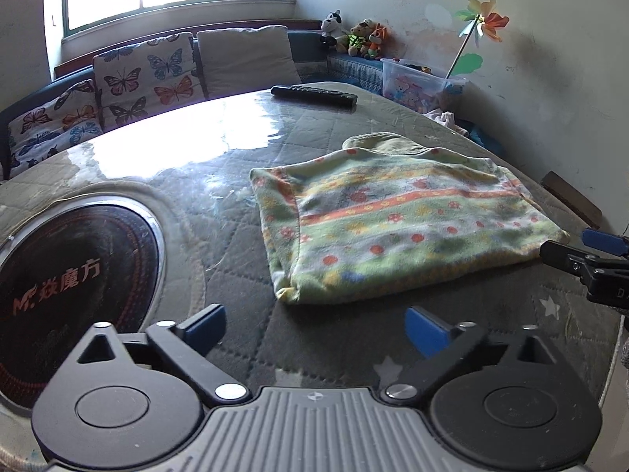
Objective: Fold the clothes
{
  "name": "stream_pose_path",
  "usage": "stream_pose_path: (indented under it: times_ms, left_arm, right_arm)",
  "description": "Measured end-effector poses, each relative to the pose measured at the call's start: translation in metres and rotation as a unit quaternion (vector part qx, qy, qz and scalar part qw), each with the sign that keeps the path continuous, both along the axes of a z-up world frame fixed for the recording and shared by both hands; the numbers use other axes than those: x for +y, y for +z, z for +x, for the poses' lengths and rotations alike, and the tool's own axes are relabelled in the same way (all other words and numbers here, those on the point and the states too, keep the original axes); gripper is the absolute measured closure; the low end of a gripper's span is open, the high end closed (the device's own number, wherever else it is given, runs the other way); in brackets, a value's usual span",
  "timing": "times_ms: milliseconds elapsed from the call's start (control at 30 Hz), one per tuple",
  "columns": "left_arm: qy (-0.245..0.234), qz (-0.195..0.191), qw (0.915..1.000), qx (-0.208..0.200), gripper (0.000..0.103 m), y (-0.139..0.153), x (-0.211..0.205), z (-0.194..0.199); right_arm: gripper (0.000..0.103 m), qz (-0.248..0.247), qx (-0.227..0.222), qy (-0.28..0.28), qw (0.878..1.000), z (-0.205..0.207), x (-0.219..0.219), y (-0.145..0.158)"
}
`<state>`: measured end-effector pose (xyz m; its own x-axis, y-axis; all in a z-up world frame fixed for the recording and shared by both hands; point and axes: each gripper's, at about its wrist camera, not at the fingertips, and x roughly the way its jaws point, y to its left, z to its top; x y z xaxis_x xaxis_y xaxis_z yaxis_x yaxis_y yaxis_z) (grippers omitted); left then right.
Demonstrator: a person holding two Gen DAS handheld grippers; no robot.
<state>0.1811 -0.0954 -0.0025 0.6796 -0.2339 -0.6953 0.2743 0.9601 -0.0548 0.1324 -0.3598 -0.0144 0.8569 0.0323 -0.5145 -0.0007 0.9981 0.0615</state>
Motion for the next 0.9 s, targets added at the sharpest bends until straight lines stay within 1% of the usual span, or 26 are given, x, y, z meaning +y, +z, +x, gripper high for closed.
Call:
stream_pose_path:
  times_ms: [300,533,767,900]
  left_arm:
    - [0.009,0.005,0.9999,0.0,0.0,-0.002,0.01,-0.014]
    - [0.006,-0.002,1.0,-0.005,0.0,-0.003,0.018,-0.027]
    - [0.012,0.002,0.9999,0.011,0.0,-0.007,0.022,-0.034]
    - [0.009,-0.002,0.9999,0.008,0.0,-0.007,0.024,-0.04]
  right_arm:
    - [0.0,0.004,0.007,0.002,1.0,-0.008,0.018,0.0]
    - [0.0,0.011,0.02,0.008,1.0,-0.015,0.033,-0.003]
    - [0.0,0.015,0.025,0.013,0.999,-0.022,0.044,-0.003]
    - [0.0,0.011,0.029,0.015,0.999,-0.024,0.05,-0.004]
